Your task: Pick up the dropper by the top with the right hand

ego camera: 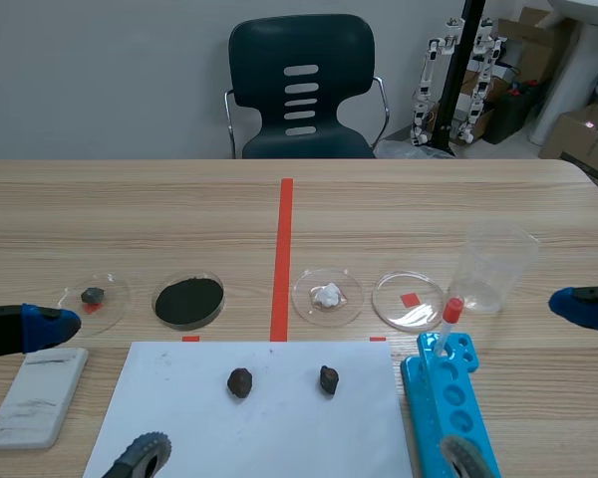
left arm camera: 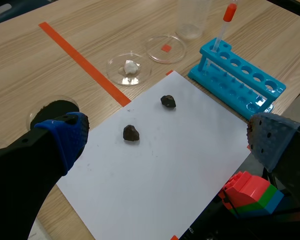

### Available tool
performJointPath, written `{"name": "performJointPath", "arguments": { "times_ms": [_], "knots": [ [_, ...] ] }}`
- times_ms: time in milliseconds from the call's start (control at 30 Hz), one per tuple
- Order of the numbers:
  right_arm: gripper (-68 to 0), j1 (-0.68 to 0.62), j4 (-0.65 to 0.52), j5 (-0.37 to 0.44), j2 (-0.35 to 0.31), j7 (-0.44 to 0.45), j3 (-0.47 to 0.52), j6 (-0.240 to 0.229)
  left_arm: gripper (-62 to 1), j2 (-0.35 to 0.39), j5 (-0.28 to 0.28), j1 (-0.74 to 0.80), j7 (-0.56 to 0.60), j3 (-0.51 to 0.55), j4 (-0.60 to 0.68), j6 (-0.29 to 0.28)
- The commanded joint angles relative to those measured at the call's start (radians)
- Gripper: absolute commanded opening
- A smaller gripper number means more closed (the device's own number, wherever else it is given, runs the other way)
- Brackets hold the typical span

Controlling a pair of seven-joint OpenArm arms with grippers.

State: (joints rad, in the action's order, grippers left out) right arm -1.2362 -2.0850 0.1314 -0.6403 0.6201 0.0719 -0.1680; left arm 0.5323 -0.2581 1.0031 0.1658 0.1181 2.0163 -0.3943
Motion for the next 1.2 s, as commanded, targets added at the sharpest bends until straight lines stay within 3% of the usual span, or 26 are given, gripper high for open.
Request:
{"name": "performJointPath", "arguments": {
  "times_ms": [0,733,800,1167],
  "knots": [
    [-3.7,0.003,-0.017,0.011,-0.002,0.011,0.002,0.003,1.4,-0.005,-0.01,0.008,0.014,-0.006,0.011,-0.001],
    [-3.7,0.003,-0.016,0.011,0.001,0.011,0.001,0.004,1.4,-0.005,-0.01,0.008,0.014,-0.006,0.011,-0.001],
    [-3.7,0.004,-0.01,0.012,0.003,0.012,0.001,0.019,1.4,-0.005,-0.01,0.008,0.014,-0.006,0.011,-0.001],
    [-3.7,0.182,0.235,0.011,0.182,0.111,-0.012,-0.006,1.4,-0.005,-0.01,0.008,0.014,-0.006,0.011,-0.001]
  ]
}}
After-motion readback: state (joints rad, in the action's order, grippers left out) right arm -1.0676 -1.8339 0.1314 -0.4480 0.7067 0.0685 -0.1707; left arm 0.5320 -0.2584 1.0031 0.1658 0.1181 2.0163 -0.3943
